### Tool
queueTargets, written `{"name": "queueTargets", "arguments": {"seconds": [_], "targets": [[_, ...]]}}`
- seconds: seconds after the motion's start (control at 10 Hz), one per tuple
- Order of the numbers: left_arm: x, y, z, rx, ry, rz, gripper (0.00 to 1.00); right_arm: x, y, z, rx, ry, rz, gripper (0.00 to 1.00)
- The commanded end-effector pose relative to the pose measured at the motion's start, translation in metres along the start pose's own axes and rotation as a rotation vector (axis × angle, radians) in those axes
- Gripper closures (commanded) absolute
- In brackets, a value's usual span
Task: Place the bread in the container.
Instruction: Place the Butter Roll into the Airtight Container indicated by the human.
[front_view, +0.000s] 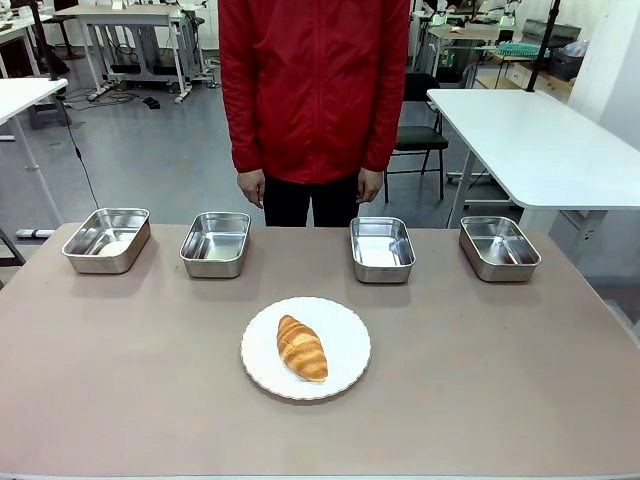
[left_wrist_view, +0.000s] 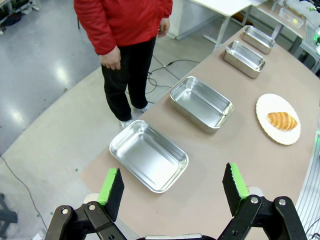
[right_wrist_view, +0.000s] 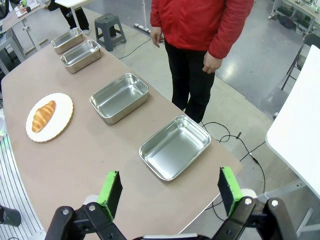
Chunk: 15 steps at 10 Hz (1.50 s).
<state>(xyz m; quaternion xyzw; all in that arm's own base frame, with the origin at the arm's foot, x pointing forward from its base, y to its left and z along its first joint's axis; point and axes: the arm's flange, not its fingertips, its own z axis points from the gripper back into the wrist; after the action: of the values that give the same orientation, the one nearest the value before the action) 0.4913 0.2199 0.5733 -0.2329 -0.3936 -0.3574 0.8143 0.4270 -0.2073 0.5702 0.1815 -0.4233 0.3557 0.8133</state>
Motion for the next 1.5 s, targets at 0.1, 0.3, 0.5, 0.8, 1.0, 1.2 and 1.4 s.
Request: {"name": "queueTargets", "arguments": {"seconds": [0.1, 0.3, 0.5, 0.8, 1.0, 1.2, 1.4], "targets": [[0.0011, -0.0010, 0.0015, -0.007, -0.002, -0.013, 0.00, 0.0005, 0.0000, -0.0003, 0.004, -0.005, 0.004, 0.00], [0.0011, -0.0010, 0.0015, -0.007, -0.002, -0.013, 0.00, 0.0005, 0.0000, -0.0003, 0.004, -0.005, 0.004, 0.00], [0.0011, -0.0010, 0.0015, -0.007, -0.002, -0.013, 0.00, 0.0005, 0.0000, -0.0003, 0.004, -0.005, 0.004, 0.00], [0.0011, -0.0010, 0.0015, -0.007, -0.002, -0.013, 0.00, 0.0005, 0.0000, -0.0003, 0.004, -0.005, 0.004, 0.00], [0.0011, -0.0010, 0.0015, -0.007, -0.002, -0.013, 0.00, 0.0005, 0.0000, -0.0003, 0.004, -0.005, 0.004, 0.00], [0.0011, -0.0010, 0.0015, -0.007, -0.002, -0.013, 0.00, 0.0005, 0.0000, -0.0003, 0.004, -0.005, 0.004, 0.00], [0.0011, -0.0010, 0.0015, -0.007, -0.002, -0.013, 0.00, 0.0005, 0.0000, -0.0003, 0.004, -0.005, 0.004, 0.00]]}}
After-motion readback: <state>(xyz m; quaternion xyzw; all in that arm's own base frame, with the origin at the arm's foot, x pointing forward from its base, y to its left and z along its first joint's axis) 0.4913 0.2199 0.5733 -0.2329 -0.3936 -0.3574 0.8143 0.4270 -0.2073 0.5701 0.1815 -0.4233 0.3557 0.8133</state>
